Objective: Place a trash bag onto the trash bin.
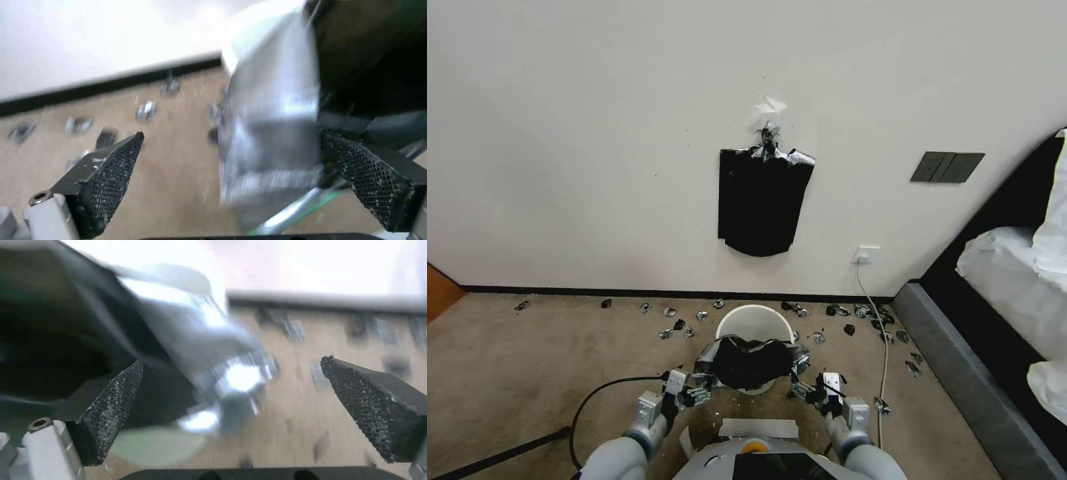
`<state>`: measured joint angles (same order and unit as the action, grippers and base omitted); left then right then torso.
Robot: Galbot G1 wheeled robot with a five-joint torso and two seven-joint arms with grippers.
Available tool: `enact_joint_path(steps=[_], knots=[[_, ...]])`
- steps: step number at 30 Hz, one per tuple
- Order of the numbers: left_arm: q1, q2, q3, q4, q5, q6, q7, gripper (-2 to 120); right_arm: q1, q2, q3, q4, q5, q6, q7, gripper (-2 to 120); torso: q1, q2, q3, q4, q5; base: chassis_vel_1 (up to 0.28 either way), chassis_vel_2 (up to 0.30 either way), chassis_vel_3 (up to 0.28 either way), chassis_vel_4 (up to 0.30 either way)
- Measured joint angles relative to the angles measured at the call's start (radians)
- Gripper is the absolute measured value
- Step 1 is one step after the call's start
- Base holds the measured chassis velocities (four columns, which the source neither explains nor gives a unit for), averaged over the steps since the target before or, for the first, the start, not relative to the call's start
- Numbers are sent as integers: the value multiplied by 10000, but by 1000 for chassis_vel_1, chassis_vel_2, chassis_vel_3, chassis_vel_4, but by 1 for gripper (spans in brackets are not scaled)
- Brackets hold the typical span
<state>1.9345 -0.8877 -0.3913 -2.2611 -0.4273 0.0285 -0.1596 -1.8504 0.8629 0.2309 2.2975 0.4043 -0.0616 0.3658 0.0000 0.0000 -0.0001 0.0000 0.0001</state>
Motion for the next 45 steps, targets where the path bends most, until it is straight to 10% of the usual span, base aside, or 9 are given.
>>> enact_joint_path(steps=[12,21,32,45], knots=[[765,-2480,-904,142,1818,-2787,429,100,4337,-1354,532,-553,2918,-2481,-3172,100,0,0,1,3,2,0,0,0,0],[548,-2581,-719,263,2859,-2711,423,100,7582,-1716,-682,-2901,2951,-3686,-5924,100,1,-1,2,-11,1,0,0,0,0],[1203,-2915,-1596,41,3218,-2814,480,100,12166,-842,-4701,-6753,2581,-4066,-8319,100,1,-1,2,5,-1,0,0,0,0],[1028,-3087,-2308,-47,2769,-2584,505,100,13122,53,-5826,-8791,2303,-3143,-9412,80,1,-1,1,-1,-2,0,0,0,0]])
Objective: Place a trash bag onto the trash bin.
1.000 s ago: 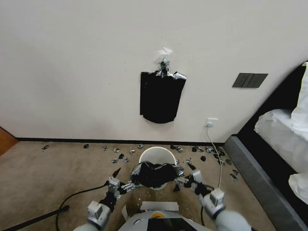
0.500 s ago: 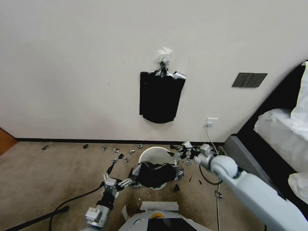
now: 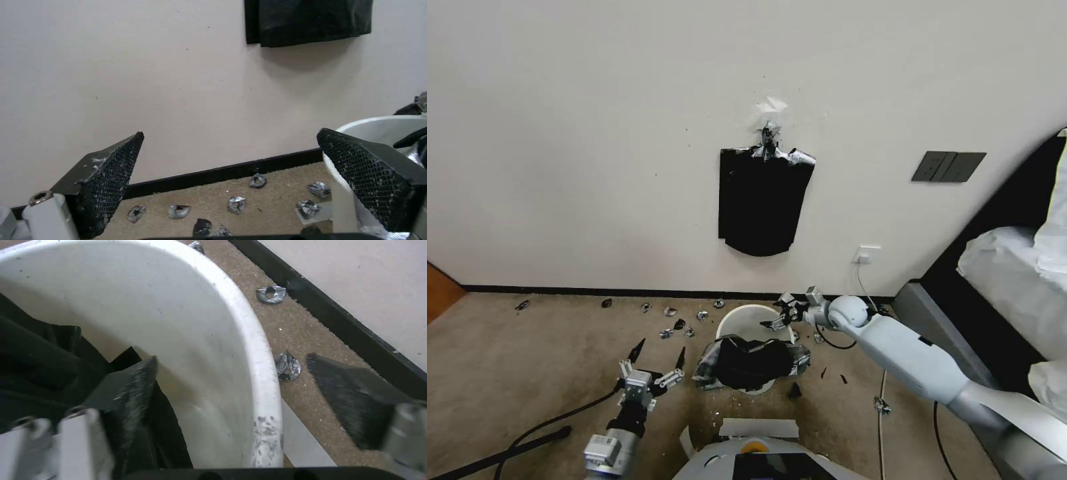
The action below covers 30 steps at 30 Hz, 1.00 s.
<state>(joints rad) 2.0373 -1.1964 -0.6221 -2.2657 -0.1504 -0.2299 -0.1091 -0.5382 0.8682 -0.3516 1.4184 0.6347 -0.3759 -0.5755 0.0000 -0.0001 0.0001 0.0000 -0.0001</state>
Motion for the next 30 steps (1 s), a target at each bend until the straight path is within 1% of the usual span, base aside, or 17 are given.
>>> enact_joint_path(steps=[1,2,5,6,8,9,10,11,12,14,16,17,18,19,21,27,30], knots=[[-10,-41,-1,-2,-12,4,0,100,27,1,-44,-30,-13,18,-5,76,0,0,0,0,1,0,0,0,0],[-10,-41,-1,-2,-12,4,0,100,27,1,-44,-30,-13,18,-5,76,0,0,0,0,1,0,0,0,0],[-32,-117,56,0,-20,20,-4,100,77,16,-132,-153,-67,71,-16,66,0,0,0,0,0,0,0,0,0],[-32,-117,56,0,-20,20,-4,100,77,16,-132,-153,-67,71,-16,66,0,0,0,0,0,0,0,0,0],[-34,-87,185,28,-24,79,-38,100,75,26,-156,-253,-73,170,-42,52,0,0,-1,0,-2,0,0,0,0],[-33,-71,207,34,-28,91,-47,100,62,28,-154,-278,-70,215,-50,51,0,0,-1,0,-2,0,0,0,0],[-29,-36,242,39,-32,104,-57,100,24,30,-134,-290,-50,270,-57,44,0,0,-1,-2,-2,0,0,0,0],[-29,-36,242,39,-32,104,-57,100,24,30,-134,-290,-50,270,-57,44,0,0,-1,-2,-2,0,0,0,0],[-10,10,264,34,-35,111,-62,100,-18,22,-108,-286,-36,329,-61,37,0,0,-1,-1,1,0,0,0,0],[-4,25,270,22,-36,113,-64,100,-39,7,-95,-278,-23,362,-62,34,-1,0,-1,-1,1,0,0,0,0],[-11,21,285,-11,-40,121,-73,100,-81,-61,-77,-238,44,404,-63,22,0,0,-1,0,2,0,0,0,0],[-12,17,289,-16,-40,122,-73,100,-87,-73,-77,-228,51,406,-63,22,-1,1,-1,0,2,0,0,0,0],[-13,7,294,-24,-41,122,-76,100,-96,-95,-76,-207,58,410,-63,14,-1,0,-1,0,2,0,0,0,0],[-13,7,294,-24,-41,122,-76,100,-96,-95,-76,-207,58,410,-63,14,-1,0,-1,0,2,0,0,0,0],[-7,-15,322,-39,-41,125,-81,100,-126,-146,-93,-103,97,414,-56,7,0,0,-1,-1,2,0,0,0,0],[-17,-28,347,-57,-59,125,-99,100,-220,-234,-129,232,320,350,249,6,0,1,-1,-1,2,0,0,0,0],[-55,-3,385,-81,-151,147,-108,100,-462,-536,-18,880,1107,258,1173,4,0,0,0,4,5,0,0,0,0]])
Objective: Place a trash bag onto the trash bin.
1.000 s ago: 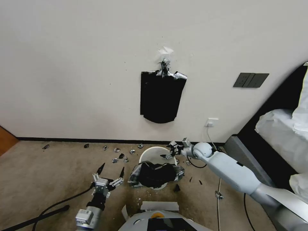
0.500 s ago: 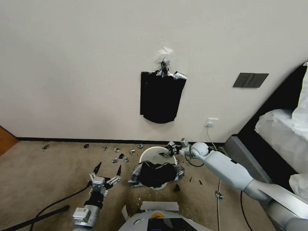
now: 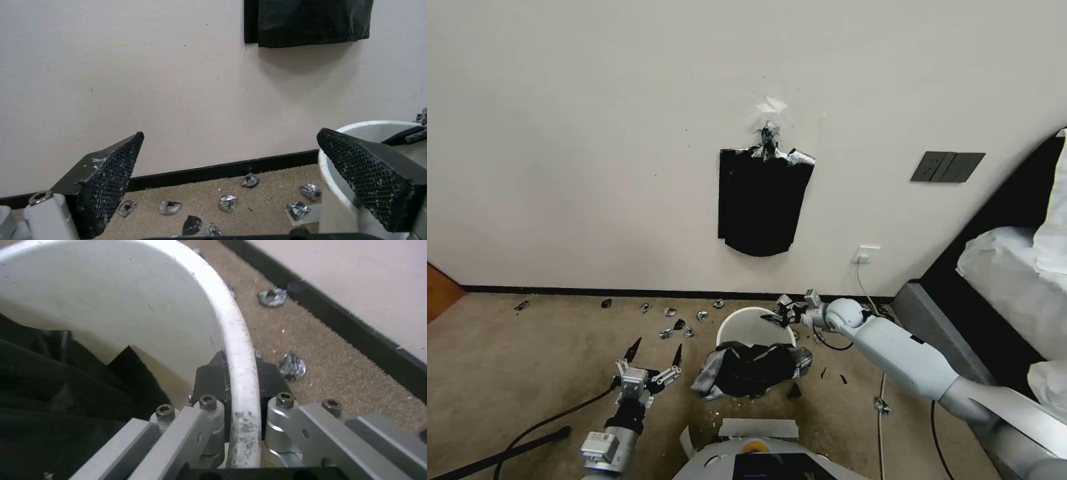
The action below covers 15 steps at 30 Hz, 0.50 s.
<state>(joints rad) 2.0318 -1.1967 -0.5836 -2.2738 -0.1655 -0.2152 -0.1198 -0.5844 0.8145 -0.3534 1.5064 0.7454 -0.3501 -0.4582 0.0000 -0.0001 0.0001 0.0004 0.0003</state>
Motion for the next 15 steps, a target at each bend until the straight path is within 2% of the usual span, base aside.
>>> enact_joint_path(steps=[4,8,12,15], knots=[[-57,12,69,5,-18,19,-2,100,-284,-200,313,522,486,-238,663,4,0,0,0,-1,-1,0,0,0,0],[-224,94,176,18,-119,118,-5,100,-1382,-662,1235,1788,1596,-559,2118,4,0,0,-1,-4,-3,0,0,0,0],[-292,156,202,20,-164,161,-6,100,-1931,-771,1574,2297,1943,-639,2805,4,0,0,0,-6,-1,0,0,0,0],[-421,226,296,4,-215,249,-16,100,-3152,-746,2558,3516,2705,-937,4748,4,0,0,-1,-2,-3,0,0,0,0]])
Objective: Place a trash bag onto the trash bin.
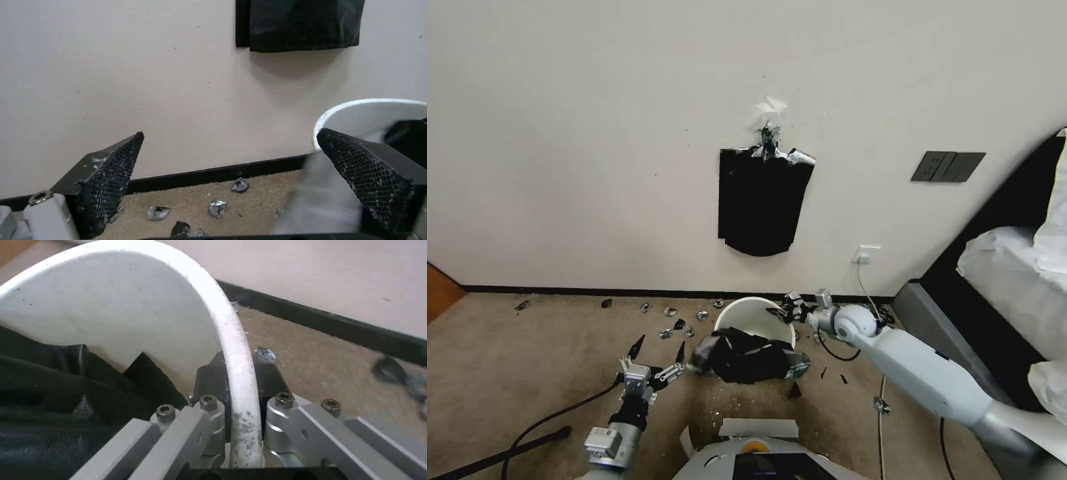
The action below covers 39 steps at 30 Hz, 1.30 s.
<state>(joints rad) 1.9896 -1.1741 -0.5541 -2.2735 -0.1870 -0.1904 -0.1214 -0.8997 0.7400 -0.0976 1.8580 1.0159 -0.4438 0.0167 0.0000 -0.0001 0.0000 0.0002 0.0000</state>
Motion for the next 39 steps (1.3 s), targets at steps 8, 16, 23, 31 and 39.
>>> enact_joint_path(steps=[8,16,23,31,39], knots=[[-71,111,74,-62,-29,56,-4,100,-1558,416,1411,1624,874,-174,3581,4,0,0,0,-1,-3,0,0,0,0],[-275,104,225,-237,-125,272,-56,100,-3014,1559,1838,2648,581,941,6241,4,0,0,-1,-1,0,0,0,0,0],[-395,-6,497,-230,-47,303,-77,100,-3794,3000,1817,2379,-367,1519,7997,4,0,1,-1,-2,0,0,0,0,0],[-421,119,512,-184,-23,303,-79,100,-4202,3621,1728,2025,-342,1683,8717,4,0,0,0,-2,-1,0,0,0,0],[-456,147,495,-181,-32,303,-78,100,-4242,3811,1677,1907,62,1736,8722,4,0,1,-1,-1,-1,0,0,0,0]])
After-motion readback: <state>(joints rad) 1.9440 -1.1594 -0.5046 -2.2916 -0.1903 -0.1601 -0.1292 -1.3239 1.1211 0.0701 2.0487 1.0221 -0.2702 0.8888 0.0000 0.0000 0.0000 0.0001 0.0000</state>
